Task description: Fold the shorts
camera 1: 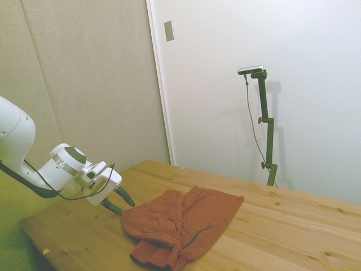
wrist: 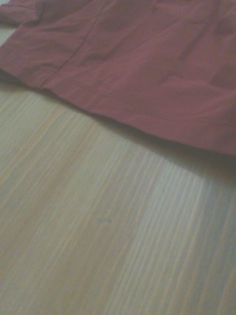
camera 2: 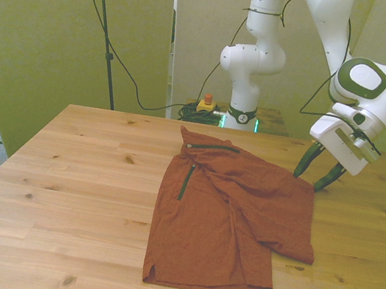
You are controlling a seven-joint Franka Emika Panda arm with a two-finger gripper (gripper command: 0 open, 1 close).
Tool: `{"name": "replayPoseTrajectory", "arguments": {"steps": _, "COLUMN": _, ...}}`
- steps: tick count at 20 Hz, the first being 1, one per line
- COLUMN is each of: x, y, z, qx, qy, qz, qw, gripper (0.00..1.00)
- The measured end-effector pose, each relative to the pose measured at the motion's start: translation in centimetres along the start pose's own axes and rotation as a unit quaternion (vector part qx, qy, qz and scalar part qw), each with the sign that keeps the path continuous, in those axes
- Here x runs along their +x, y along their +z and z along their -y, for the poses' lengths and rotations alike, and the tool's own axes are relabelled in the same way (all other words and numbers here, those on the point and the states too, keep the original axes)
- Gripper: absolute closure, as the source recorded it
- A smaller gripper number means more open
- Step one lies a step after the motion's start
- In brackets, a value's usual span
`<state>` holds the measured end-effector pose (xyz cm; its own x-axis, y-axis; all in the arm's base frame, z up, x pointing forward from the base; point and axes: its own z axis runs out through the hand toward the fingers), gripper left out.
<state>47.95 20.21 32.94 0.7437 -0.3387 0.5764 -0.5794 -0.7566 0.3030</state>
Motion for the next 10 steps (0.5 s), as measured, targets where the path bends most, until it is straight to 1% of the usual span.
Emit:
{"name": "replayPoseTrajectory", "arguments": {"steps": 6, "x": 0.4, "y": 0.4, "z": -0.5, "qx": 0.005, "qy": 0.007, "qz": 0.003, "qw": 1.0, "gripper": 0.0}}
{"name": "replayPoseTrajectory", "arguments": {"steps": 10, "x": 1.6, "y": 1.7, "z": -1.5, "qx": -0.001, "qy": 0.022, "qz": 0.009, "qw": 0.9997, "gripper": 0.0}}
